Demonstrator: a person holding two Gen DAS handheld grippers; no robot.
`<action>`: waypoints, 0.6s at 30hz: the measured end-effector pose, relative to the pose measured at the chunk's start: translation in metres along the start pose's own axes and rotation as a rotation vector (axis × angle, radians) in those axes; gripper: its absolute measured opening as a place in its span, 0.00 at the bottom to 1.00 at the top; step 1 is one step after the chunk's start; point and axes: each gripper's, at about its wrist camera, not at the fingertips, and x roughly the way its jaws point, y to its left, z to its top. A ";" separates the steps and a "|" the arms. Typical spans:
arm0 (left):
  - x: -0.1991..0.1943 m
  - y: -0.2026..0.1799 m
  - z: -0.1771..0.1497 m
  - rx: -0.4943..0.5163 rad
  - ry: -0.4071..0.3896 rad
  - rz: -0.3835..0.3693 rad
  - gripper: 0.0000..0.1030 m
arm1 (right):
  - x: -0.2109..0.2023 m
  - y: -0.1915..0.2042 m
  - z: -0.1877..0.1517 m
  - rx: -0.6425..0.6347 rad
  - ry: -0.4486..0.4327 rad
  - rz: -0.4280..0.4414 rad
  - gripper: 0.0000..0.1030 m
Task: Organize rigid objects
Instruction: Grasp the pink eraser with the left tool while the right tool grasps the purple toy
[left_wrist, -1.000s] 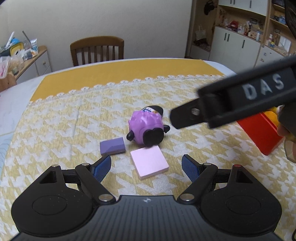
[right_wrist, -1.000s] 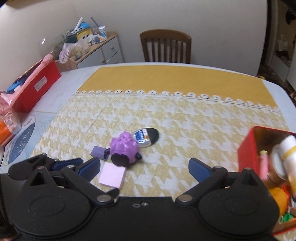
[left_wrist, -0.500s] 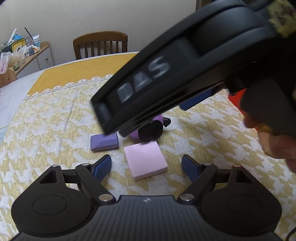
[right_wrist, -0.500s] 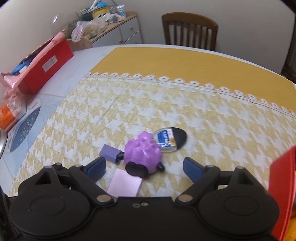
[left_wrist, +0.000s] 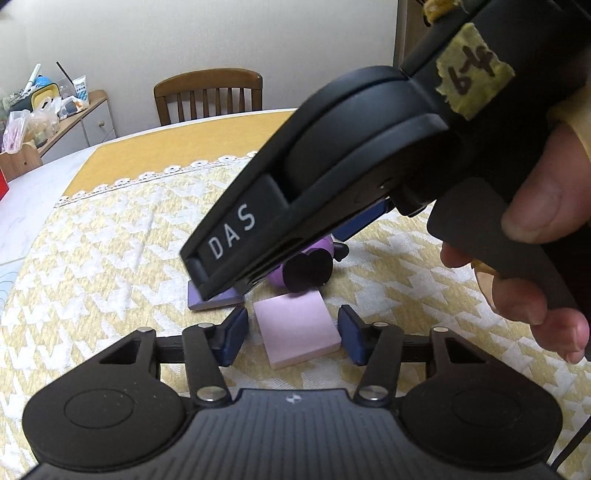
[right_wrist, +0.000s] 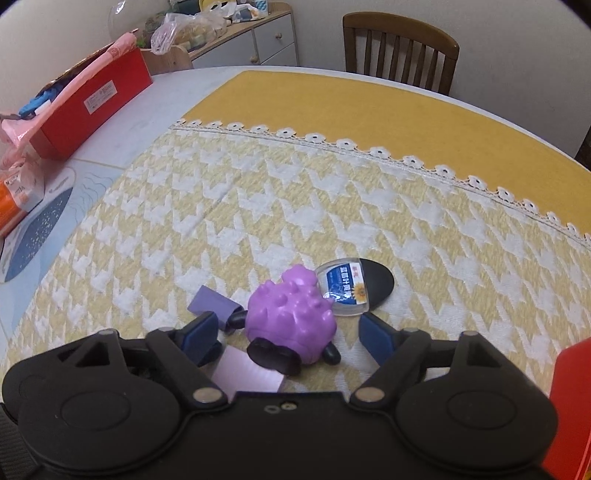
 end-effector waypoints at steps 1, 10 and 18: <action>0.000 0.000 0.000 -0.001 0.000 0.002 0.46 | 0.001 0.000 0.000 0.003 -0.001 0.003 0.73; -0.005 0.003 -0.002 -0.008 0.000 -0.002 0.40 | -0.002 0.004 -0.003 0.002 -0.017 -0.009 0.61; -0.007 0.002 -0.003 0.009 0.006 -0.011 0.40 | -0.019 0.002 -0.011 0.043 -0.056 -0.006 0.60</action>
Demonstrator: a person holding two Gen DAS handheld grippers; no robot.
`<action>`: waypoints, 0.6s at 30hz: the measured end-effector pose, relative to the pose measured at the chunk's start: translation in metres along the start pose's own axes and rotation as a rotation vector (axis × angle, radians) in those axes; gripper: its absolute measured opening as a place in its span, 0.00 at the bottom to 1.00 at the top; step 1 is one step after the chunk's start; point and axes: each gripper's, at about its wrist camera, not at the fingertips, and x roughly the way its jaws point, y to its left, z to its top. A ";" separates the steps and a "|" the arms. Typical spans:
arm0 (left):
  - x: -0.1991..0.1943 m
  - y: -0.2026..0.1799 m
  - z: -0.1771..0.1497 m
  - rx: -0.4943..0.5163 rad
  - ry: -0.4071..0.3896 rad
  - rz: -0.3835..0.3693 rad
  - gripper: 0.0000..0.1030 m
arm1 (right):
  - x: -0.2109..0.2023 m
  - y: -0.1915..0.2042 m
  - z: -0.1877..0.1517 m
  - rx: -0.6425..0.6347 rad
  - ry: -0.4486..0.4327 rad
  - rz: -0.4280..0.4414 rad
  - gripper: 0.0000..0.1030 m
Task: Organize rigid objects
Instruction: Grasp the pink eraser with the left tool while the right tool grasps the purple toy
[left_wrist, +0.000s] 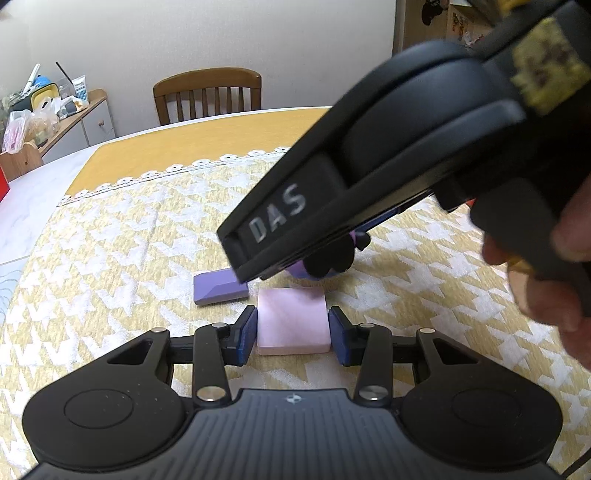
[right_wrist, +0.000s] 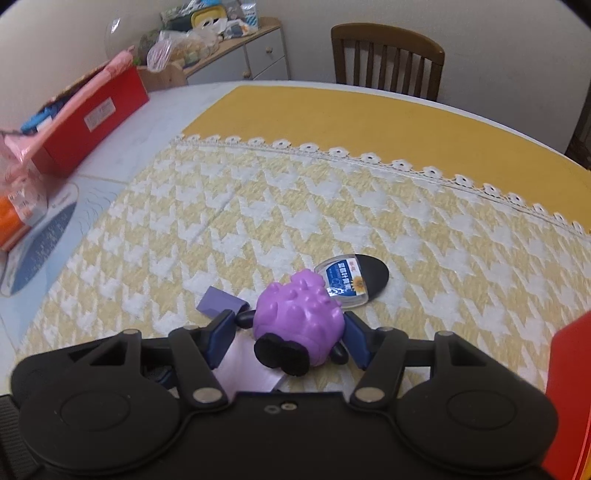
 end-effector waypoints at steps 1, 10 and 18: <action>-0.001 -0.001 -0.001 0.003 0.001 -0.003 0.40 | -0.004 0.000 -0.001 0.002 -0.006 0.000 0.60; -0.015 -0.001 0.002 -0.008 -0.009 -0.035 0.40 | -0.038 -0.013 -0.011 0.050 -0.062 -0.017 0.60; -0.037 -0.004 0.014 -0.029 -0.021 -0.072 0.40 | -0.078 -0.026 -0.025 0.090 -0.109 -0.028 0.60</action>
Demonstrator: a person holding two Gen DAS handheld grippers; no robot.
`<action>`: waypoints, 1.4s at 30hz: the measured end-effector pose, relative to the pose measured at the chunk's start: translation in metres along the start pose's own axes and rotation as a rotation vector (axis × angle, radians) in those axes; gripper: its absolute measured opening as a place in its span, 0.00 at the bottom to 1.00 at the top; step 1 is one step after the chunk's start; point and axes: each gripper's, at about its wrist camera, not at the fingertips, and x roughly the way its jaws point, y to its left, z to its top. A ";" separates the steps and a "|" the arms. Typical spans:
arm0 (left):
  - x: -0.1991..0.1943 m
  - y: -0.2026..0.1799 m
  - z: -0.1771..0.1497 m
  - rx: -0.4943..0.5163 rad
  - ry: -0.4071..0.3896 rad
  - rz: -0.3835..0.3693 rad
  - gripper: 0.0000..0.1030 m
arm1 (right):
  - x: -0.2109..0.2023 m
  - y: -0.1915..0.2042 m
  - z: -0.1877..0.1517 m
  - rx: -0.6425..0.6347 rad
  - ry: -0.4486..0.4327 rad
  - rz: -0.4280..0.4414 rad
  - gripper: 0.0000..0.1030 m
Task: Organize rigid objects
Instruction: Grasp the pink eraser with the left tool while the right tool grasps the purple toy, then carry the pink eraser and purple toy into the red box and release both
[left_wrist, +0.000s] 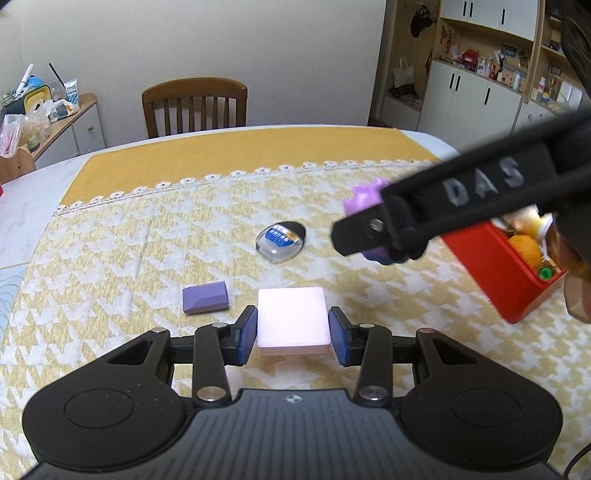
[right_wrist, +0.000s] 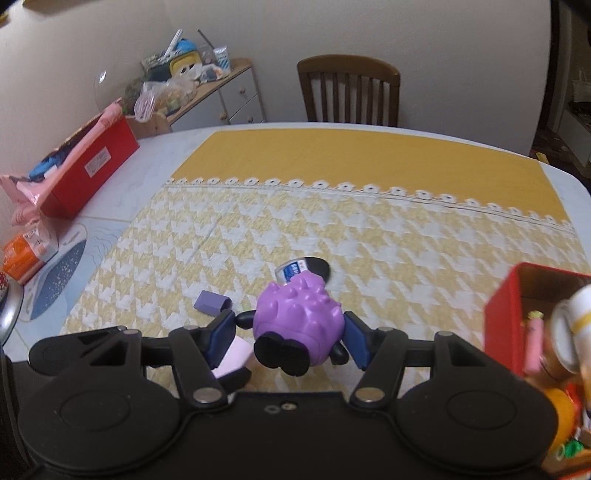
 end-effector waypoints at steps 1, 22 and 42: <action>-0.003 -0.001 0.002 -0.002 -0.001 -0.006 0.40 | -0.005 -0.001 -0.002 0.000 -0.005 -0.003 0.60; -0.043 -0.048 0.040 0.050 -0.049 -0.105 0.40 | -0.095 -0.050 -0.050 0.072 -0.135 -0.097 0.60; -0.001 -0.152 0.083 0.193 -0.012 -0.238 0.40 | -0.137 -0.149 -0.098 0.180 -0.141 -0.270 0.60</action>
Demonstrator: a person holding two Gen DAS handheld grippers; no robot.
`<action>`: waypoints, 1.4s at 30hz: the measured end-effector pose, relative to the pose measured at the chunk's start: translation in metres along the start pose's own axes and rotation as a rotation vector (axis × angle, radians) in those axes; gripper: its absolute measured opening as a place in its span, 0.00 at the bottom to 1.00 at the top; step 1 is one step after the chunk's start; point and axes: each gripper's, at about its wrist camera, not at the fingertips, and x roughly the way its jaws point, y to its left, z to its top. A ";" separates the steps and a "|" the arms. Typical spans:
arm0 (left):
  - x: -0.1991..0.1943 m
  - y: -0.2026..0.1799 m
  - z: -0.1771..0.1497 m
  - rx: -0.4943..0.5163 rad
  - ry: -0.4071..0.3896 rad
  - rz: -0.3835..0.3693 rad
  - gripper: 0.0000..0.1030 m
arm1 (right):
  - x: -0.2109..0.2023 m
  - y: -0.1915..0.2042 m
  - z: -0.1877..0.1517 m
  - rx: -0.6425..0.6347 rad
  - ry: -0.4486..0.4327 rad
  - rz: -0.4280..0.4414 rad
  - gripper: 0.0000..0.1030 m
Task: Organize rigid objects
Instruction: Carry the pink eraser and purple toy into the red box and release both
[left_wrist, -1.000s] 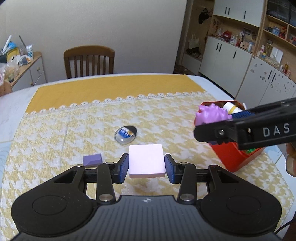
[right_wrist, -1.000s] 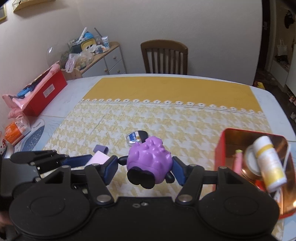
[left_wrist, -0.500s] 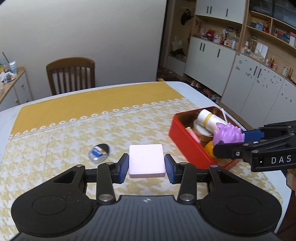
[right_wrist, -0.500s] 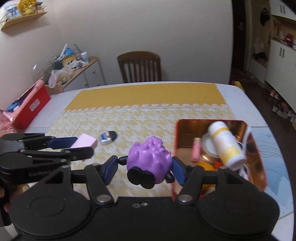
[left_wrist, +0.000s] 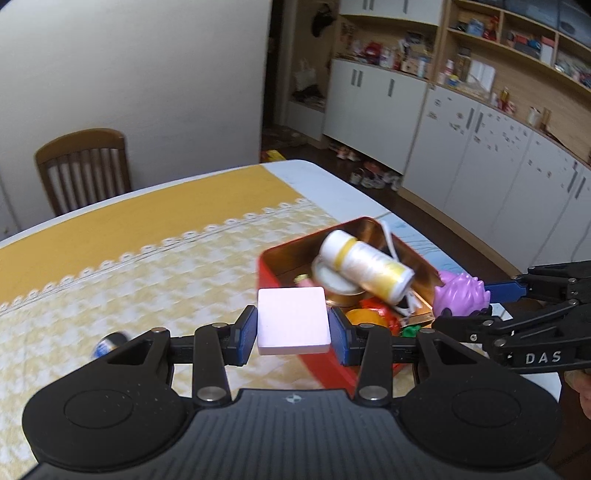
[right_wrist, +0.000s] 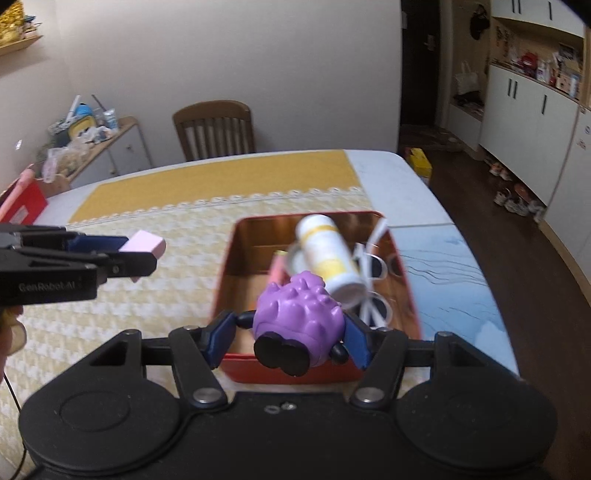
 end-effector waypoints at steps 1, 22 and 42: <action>0.005 -0.003 0.003 0.006 0.005 -0.006 0.40 | 0.001 -0.004 -0.001 0.002 0.003 -0.010 0.60; 0.116 -0.033 0.039 0.044 0.154 0.023 0.40 | 0.054 -0.042 0.006 -0.035 0.088 -0.095 0.60; 0.146 -0.034 0.032 -0.005 0.217 0.019 0.40 | 0.070 -0.046 0.002 -0.058 0.129 -0.086 0.61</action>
